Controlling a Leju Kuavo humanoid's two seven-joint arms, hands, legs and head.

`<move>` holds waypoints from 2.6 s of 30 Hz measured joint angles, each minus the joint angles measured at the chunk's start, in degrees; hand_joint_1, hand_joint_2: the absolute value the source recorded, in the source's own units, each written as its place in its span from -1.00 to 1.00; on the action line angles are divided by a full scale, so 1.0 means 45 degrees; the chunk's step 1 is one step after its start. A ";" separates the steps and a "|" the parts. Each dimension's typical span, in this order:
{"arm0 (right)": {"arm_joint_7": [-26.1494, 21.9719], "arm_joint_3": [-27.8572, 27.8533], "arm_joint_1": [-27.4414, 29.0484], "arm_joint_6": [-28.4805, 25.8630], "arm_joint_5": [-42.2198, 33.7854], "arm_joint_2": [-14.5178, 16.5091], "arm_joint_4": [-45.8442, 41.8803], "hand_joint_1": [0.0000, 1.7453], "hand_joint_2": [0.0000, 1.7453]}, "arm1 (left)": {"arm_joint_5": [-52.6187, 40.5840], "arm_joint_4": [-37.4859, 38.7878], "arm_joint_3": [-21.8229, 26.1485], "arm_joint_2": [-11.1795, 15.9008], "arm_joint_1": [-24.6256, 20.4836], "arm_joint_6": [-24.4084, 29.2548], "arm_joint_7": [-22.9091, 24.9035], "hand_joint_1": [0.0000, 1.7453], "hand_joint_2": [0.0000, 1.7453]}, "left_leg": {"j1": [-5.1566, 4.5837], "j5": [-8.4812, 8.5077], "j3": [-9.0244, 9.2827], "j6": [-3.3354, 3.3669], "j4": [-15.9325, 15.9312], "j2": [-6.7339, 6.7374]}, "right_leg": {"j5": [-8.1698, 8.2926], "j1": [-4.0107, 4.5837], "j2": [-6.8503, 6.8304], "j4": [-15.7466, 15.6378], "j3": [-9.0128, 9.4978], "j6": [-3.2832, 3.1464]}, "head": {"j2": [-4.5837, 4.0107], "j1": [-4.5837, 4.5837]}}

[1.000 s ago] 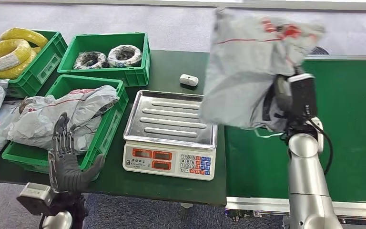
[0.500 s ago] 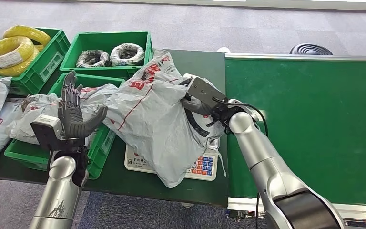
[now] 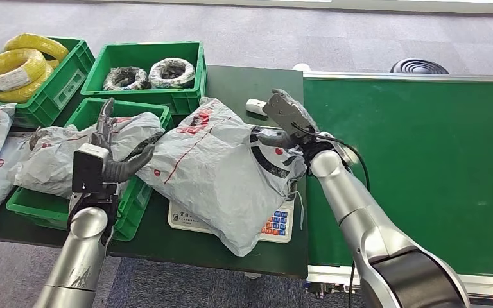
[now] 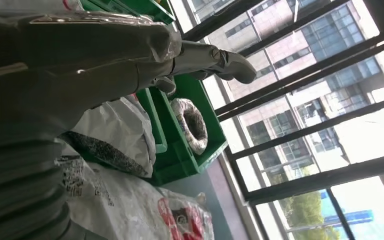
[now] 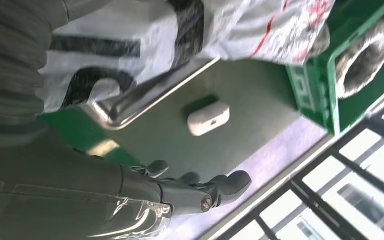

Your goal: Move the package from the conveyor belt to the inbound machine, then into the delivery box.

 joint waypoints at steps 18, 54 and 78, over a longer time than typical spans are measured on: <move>-0.2302 -0.2493 0.4090 -0.1649 -0.2792 -0.0165 -0.8509 -1.00 1.00 | -0.6792 0.4152 -0.4240 -0.1475 -0.3219 -0.2017 0.3038 -1.00 1.00 | -0.0001 -0.0004 -0.0019 0.0001 0.0009 -0.0002 | 0.0002 -0.0003 -0.0002 -0.0004 -0.0023 0.0002 | 0.0000 -0.0002; -0.2919 -0.2558 0.5825 -0.1942 -0.2755 0.0165 -1.2869 -1.00 1.00 | -0.6850 0.9850 -0.5754 -0.3593 -0.5526 -0.1138 0.2729 1.00 1.00 | -0.0001 -0.0003 -0.0020 0.0001 0.0004 -0.0004 | 0.0003 -0.0001 0.0000 -0.0001 -0.0010 0.0003 | 0.0000 -0.0002; -0.3414 -0.2826 0.6733 -0.2961 -0.3022 -0.0275 -1.2948 -1.00 1.00 | -0.6512 -0.3090 0.0164 -0.1594 -0.4190 0.6211 -0.0819 1.00 1.00 | 0.0001 0.0000 -0.0030 0.0000 0.0000 0.0012 | 0.0003 0.0002 0.0013 0.0002 -0.0031 -0.0001 | 0.0001 -0.0005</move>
